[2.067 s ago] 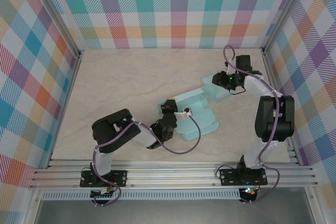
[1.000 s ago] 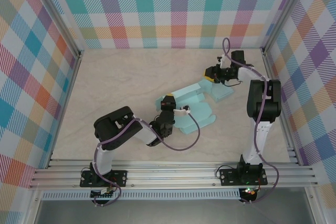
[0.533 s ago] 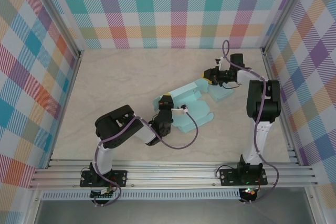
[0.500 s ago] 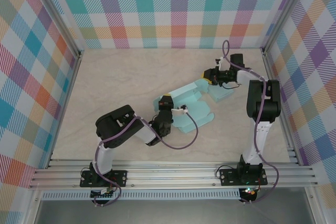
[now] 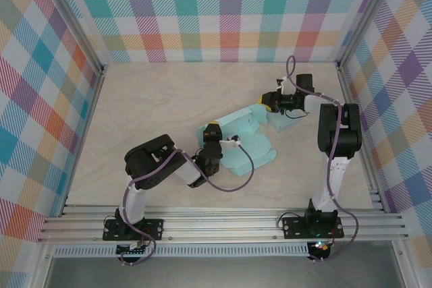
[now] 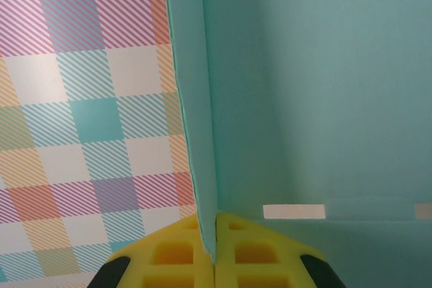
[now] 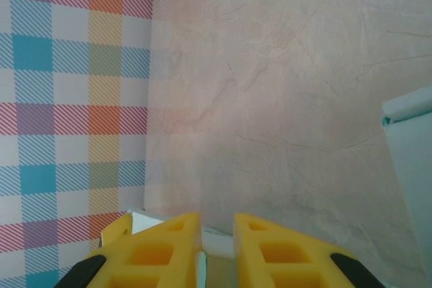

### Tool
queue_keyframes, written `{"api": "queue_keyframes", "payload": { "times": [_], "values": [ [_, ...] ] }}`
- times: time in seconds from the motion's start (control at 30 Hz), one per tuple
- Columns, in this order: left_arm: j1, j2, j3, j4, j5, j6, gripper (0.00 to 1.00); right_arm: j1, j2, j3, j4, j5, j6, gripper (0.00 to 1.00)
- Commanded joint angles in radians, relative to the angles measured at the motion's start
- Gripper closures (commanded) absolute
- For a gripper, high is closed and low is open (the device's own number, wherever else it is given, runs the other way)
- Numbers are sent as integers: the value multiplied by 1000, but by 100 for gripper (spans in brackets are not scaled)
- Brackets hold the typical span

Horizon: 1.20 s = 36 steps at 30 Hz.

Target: Fold the paper box

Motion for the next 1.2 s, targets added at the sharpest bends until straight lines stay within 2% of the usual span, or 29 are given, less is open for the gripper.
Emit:
{"api": "queue_keyframes", "payload": {
  "times": [0.0,0.23,0.53,0.8,0.97,1.03,1.17],
  "values": [
    [11,16,16,28,1,9,100,9,-50,-59,78,-70,44,81],
    [11,24,23,33,-4,16,100,26,-150,-148,138,-50,78,74],
    [8,24,25,36,-7,21,100,82,-169,-239,295,-11,170,75],
    [8,24,23,36,-10,19,100,88,-208,-330,291,144,67,76],
    [8,32,21,37,-14,20,100,88,-222,-390,331,163,43,75],
    [8,34,24,35,-14,19,100,89,-223,-405,344,153,41,72],
    [8,35,25,34,-11,21,100,88,-239,-437,396,133,54,58]
  ]
}}
